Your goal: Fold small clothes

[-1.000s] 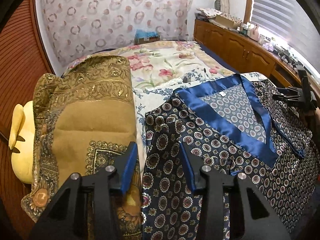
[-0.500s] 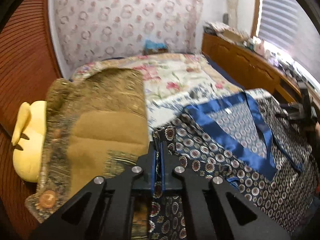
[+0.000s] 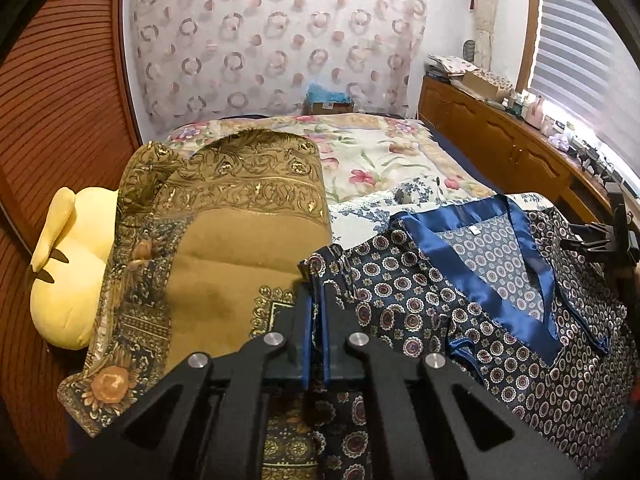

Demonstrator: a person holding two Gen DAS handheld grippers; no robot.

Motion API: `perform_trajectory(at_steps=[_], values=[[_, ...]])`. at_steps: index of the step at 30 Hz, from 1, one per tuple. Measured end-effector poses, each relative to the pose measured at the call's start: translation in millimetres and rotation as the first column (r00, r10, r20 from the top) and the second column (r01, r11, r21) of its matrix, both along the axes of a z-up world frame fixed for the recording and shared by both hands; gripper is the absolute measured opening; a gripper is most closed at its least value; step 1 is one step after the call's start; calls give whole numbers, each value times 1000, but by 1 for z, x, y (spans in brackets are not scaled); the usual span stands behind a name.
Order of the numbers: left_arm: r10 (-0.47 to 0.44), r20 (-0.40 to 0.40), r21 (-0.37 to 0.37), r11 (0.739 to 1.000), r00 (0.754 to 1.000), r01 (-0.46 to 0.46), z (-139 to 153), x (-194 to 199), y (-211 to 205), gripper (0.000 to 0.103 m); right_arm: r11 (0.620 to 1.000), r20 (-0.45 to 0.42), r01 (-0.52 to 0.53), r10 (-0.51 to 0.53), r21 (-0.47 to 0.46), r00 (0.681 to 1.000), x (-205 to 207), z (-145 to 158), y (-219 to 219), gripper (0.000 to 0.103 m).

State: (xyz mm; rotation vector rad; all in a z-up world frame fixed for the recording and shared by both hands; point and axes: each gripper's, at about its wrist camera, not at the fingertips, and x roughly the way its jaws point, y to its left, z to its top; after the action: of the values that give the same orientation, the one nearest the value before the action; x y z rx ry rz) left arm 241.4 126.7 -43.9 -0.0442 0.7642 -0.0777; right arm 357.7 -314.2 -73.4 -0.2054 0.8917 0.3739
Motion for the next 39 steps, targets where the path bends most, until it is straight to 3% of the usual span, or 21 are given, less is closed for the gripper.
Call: perform_trajectory(at_steps=[3, 6, 8, 10, 14, 24, 31, 34, 36, 38, 39], values=[[-10, -1, -7, 1000, 1000, 10, -3, 1, -2, 0, 1000, 3, 3, -3, -1, 1000, 0, 0, 0, 75], [-23, -9, -18, 1000, 1000, 23, -4, 1, -5, 0, 1000, 10, -9, 9, 6, 1000, -1, 1, 5, 58], [-34, -10, -31, 999, 999, 34, -2, -1, -9, 0, 999, 18, -34, 34, 5, 999, -1, 3, 9, 22], [-51, 1, -40, 998, 999, 51, 3, -5, -15, 0, 997, 3, -73, 73, 2, 997, 0, 5, 16, 4], [-82, 37, -51, 995, 996, 83, 16, -18, -24, 0, 994, 20, -101, 102, -41, 995, -5, 9, 31, 2], [-99, 132, -73, 991, 986, 109, 47, -86, -28, 0, 993, 216, -94, 77, 70, 973, -61, 68, 17, 2], [-121, 129, -97, 986, 984, 134, 27, -140, -37, 0, 993, 291, -77, 47, 94, 956, -127, 85, 4, 2], [-90, 171, -14, 995, 981, 94, 29, -141, -40, 0, 996, 306, -78, 59, 50, 950, -145, 84, 11, 2], [-98, 161, 5, 995, 982, 99, 29, -132, -40, 9, 997, 317, -77, 73, 2, 946, -146, 82, 19, 2], [-129, 159, 22, 992, 979, 127, 29, -124, -44, 11, 998, 308, -68, 70, -19, 949, -144, 77, 23, 2], [-153, 145, 21, 988, 977, 152, 28, -117, -47, 21, 998, 293, -60, 67, -30, 954, -139, 72, 26, 2]])
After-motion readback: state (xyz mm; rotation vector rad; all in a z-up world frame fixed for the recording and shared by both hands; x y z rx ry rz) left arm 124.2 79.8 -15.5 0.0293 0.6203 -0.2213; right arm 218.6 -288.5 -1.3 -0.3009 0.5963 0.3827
